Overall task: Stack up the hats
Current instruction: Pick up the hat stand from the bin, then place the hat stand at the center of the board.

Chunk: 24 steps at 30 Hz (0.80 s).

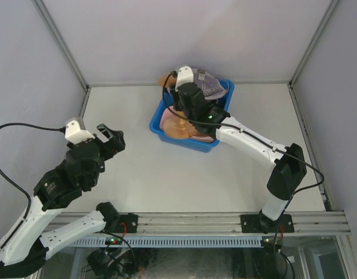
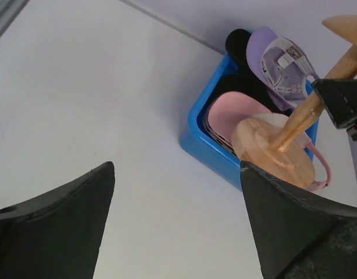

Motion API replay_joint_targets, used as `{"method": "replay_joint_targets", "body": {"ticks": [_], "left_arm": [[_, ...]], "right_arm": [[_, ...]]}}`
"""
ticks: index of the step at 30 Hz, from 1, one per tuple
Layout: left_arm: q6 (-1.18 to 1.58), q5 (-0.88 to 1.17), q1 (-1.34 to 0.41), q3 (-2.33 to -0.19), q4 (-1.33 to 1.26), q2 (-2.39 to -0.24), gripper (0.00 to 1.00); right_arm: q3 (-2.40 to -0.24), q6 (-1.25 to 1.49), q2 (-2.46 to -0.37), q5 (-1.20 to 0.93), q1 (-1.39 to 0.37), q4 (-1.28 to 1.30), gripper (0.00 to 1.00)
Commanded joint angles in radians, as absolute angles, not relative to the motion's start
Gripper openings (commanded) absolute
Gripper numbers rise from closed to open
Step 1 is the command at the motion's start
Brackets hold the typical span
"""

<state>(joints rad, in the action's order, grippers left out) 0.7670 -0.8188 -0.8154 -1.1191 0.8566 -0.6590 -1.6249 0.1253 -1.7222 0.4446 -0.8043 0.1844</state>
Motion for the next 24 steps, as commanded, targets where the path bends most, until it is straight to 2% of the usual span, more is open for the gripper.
{"method": "replay_joint_targets", "body": {"ticks": [1,12,24], "left_arm": [[0.867,-0.915,-0.819,-1.240,0.989,-0.670,0.92],[1.119,-0.981,-0.819,-1.314,1.248,-0.659,0.95],[1.365,-0.984,-0.818,-1.322,1.411,-0.615,0.96]], "right_arm": [[-1.655,0.001,-1.584,0.514,-0.917,-0.063,0.00],[-1.527,-0.102,-1.582,0.587,-1.151,-0.203,0.00],[-1.371,-0.035,-1.695,0.525,-1.219,-0.435,0.00]]}}
